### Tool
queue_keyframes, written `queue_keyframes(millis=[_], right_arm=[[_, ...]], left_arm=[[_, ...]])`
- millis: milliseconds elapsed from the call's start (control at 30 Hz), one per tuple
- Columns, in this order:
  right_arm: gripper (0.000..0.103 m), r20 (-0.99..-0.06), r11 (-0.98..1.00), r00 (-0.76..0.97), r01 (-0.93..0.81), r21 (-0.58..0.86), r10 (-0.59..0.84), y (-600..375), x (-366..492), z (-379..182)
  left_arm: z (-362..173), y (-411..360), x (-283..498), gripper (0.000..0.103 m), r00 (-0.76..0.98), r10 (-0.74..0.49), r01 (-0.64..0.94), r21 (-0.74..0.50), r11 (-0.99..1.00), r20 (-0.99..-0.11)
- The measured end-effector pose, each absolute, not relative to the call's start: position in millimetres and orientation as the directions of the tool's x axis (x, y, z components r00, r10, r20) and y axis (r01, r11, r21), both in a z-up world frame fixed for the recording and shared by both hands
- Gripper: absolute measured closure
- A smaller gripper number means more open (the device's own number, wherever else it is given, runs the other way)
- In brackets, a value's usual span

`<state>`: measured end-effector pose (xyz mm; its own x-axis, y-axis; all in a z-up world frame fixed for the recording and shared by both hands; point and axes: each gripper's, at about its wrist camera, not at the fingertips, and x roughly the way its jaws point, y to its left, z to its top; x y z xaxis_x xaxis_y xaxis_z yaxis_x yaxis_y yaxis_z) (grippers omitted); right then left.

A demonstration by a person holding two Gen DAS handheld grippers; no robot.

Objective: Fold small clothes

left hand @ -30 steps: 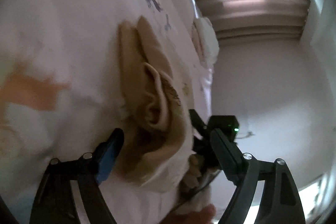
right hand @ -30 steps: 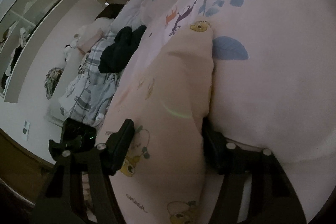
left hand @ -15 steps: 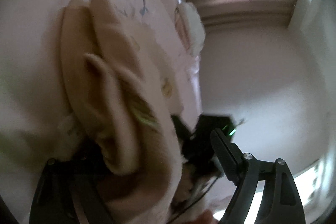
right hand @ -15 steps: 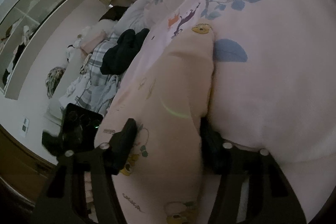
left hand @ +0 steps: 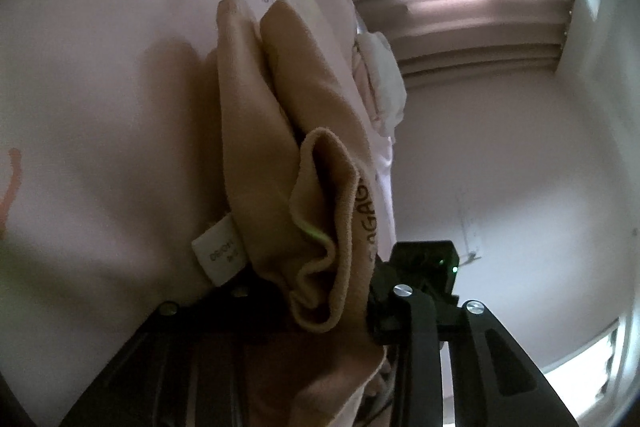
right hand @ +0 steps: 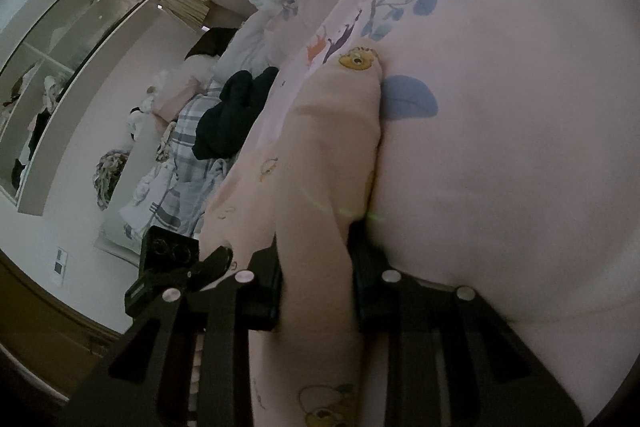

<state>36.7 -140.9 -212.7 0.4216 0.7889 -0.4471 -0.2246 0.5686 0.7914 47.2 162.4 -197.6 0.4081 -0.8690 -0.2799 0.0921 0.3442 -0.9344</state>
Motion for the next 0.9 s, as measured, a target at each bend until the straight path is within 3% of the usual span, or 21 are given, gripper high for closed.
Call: queue_keyframes(millis=[233,500,667,900], right_arm=[[0.078,-0.400,0.532,0.435,-0.238,0.813,0.806,-146,33,-212],[0.080,-0.404,0.565,0.459,-0.296,0.770,0.791,-139,30,-184],[0.079,-0.376,0.586,0.494,-0.387,0.712,0.784,-147,23,-121],[0.079,-0.360,0.642,0.558,-0.472,0.603,0.748,-176,16,-17]], left_arm=[[-199,159,55,0.073,0.456,-0.845,0.116,-0.923,0.367,-0.279],[-155,146,49,0.075,0.525,-0.768,0.204,-0.822,0.531,-0.366],[-109,138,41,0.075,0.546,-0.778,0.296,-0.796,0.528,-0.312],[2,90,41,0.075,0.560,-0.770,0.447,-0.671,0.592,-0.306]])
